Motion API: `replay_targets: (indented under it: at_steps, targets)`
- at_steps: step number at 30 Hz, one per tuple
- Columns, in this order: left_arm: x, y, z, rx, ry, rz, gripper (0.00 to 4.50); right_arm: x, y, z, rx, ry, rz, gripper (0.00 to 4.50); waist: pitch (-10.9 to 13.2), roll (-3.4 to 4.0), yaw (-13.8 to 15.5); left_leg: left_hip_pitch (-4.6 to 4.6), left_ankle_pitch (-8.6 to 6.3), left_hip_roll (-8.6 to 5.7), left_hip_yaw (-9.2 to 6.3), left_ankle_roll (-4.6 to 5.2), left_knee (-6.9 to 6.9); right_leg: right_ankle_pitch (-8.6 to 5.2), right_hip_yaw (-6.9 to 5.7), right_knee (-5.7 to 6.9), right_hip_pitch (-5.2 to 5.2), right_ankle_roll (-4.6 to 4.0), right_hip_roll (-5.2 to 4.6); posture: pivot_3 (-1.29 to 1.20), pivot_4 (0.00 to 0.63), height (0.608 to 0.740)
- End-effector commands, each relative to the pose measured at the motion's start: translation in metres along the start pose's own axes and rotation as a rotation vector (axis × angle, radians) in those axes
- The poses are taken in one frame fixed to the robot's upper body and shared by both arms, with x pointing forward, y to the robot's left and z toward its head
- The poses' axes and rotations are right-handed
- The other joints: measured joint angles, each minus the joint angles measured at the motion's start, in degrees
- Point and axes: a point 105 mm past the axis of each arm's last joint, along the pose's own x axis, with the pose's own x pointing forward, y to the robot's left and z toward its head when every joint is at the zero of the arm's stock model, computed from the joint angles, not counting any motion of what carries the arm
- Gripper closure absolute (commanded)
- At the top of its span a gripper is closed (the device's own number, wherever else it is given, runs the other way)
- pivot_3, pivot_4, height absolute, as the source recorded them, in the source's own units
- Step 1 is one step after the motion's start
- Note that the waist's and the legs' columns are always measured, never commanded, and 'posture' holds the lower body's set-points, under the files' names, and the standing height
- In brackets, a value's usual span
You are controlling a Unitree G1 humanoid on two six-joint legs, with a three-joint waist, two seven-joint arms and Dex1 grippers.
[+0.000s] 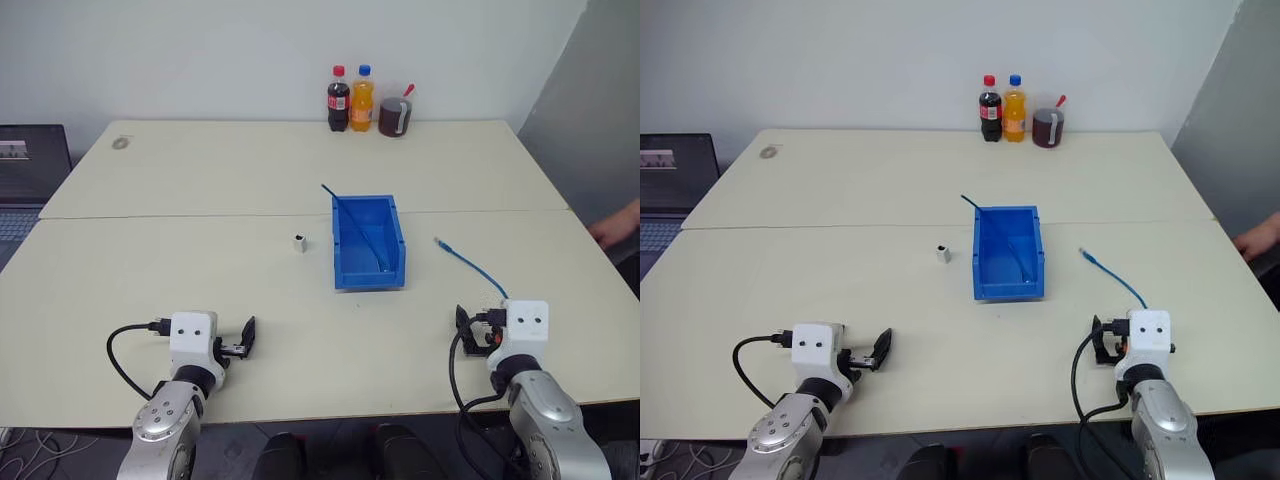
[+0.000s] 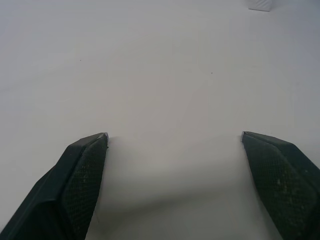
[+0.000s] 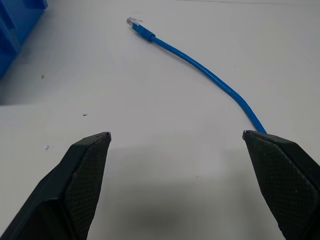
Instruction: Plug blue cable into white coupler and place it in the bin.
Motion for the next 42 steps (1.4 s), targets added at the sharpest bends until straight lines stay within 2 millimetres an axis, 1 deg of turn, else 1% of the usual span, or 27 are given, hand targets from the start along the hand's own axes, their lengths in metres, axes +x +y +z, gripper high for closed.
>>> replay_targets:
  at_steps: [1, 18, 21, 24, 25, 28, 30, 32, 33, 35, 38, 39, 42]
  targets:
    - [-0.002, -0.001, 0.010, 0.022, -0.036, -0.007, 0.02, -0.004, -0.004, 0.016, 0.006, -0.059, -0.019, 0.00, 0.0, 0.00, 0.0, 0.00, 0.00, 0.00, 0.00, 0.00, 0.00, 0.00, 0.00, 0.00, 0.00, 0.00, 0.00, 0.00, 0.150, 0.740]
    - [-0.001, -0.003, 0.014, -0.017, -0.057, -0.026, 0.02, -0.002, -0.005, 0.019, -0.021, -0.062, -0.023, 0.00, 0.2, -0.08, 0.0, -0.18, 0.00, -0.01, 0.01, -0.01, 0.00, 0.01, 0.00, 0.00, -0.20, 0.01, -0.01, 0.00, 0.150, 0.740]
    - [0.002, -0.008, 0.020, 0.024, -0.066, -0.093, 0.02, -0.002, -0.005, 0.020, -0.028, -0.065, -0.020, 0.00, 0.3, -0.14, 0.0, -0.23, -0.01, -0.01, 0.02, -0.01, 0.00, 0.13, 0.00, 0.00, -0.25, 0.24, 0.00, 0.00, 0.150, 0.740]
    - [0.004, -0.010, 0.029, 0.058, -0.075, -0.189, 0.02, -0.002, -0.005, 0.021, -0.042, -0.066, -0.014, 0.00, 0.4, -0.17, 0.0, -0.23, -0.01, 0.00, 0.03, -0.01, 0.00, 0.08, -0.05, 0.02, -0.27, 0.14, 0.01, 0.00, 0.150, 0.740]
    - [0.006, -0.010, 0.036, 0.071, -0.088, -0.235, 0.02, -0.002, -0.006, 0.022, -0.053, -0.071, -0.008, 0.00, 0.4, -0.15, 0.0, -0.23, 0.00, 0.00, 0.03, -0.01, 0.00, 0.01, -0.05, 0.03, -0.27, 0.01, 0.01, 0.00, 0.150, 0.740]
    - [0.008, -0.011, 0.061, 0.115, -0.129, -0.375, 0.02, -0.001, -0.006, 0.027, -0.081, -0.085, 0.019, 0.00, 0.4, -0.15, 0.0, -0.24, 0.00, 0.00, 0.06, -0.01, 0.00, 0.00, -0.04, 0.04, -0.27, 0.00, 0.01, 0.00, 0.150, 0.740]
    - [0.010, -0.015, 0.083, 0.148, -0.161, -0.484, 0.02, 0.000, -0.007, 0.032, -0.101, -0.096, 0.045, 0.00, 0.5, -0.17, 0.0, -0.24, 0.00, -0.01, 0.08, -0.01, 0.00, 0.01, -0.05, 0.04, -0.28, 0.02, 0.03, 0.00, 0.150, 0.740]
    - [0.009, -0.028, 0.102, 0.187, -0.181, -0.626, 0.02, 0.004, -0.009, 0.038, -0.113, -0.105, 0.072, 0.00, 0.5, -0.17, 0.0, -0.25, 0.00, -0.02, 0.10, -0.01, 0.01, 0.03, -0.08, 0.04, -0.28, 0.05, 0.09, 0.00, 0.150, 0.740]
    - [0.008, -0.037, 0.111, 0.204, -0.188, -0.710, 0.02, 0.007, -0.011, 0.041, -0.126, -0.107, 0.095, 0.00, 0.5, -0.17, 0.0, -0.25, 0.00, -0.04, 0.13, -0.01, 0.01, 0.16, -0.08, 0.04, -0.28, 0.28, 0.15, 0.00, 0.150, 0.740]
    - [0.006, -0.055, 0.123, 0.245, -0.192, -0.850, 0.02, 0.015, -0.016, 0.045, -0.143, -0.095, 0.137, 0.00, 0.6, -0.19, 0.0, -0.26, 0.00, -0.11, 0.21, -0.01, 0.02, 0.22, -0.09, 0.03, -0.27, 0.38, 0.15, 0.00, 0.150, 0.740]
    - [0.000, -0.088, 0.132, 0.337, -0.186, -1.083, 0.02, 0.033, -0.032, 0.051, -0.194, -0.072, 0.230, 0.00, 0.7, -0.26, 0.0, -0.26, 0.00, -0.19, 0.34, -0.01, 0.02, 0.26, -0.09, -0.03, -0.25, 0.49, 0.13, 0.00, 0.150, 0.740]
    - [-0.002, -0.097, 0.135, 0.360, -0.190, -1.154, 0.02, 0.040, -0.040, 0.054, -0.218, -0.065, 0.256, 0.00, 0.7, -0.30, 0.0, -0.26, 0.00, -0.46, 0.40, -0.01, 0.04, 0.27, -0.08, -0.05, -0.23, 0.54, 0.12, 0.00, 0.150, 0.740]
    - [0.002, -0.116, 0.141, 0.417, -0.217, -1.259, 0.02, 0.060, -0.059, 0.055, -0.238, -0.011, 0.332, 0.00, 0.8, -0.32, 0.0, -0.26, 0.00, -0.71, 0.38, 0.01, 0.03, 0.28, -0.05, -0.06, -0.22, 0.64, 0.02, 0.00, 0.150, 0.740]
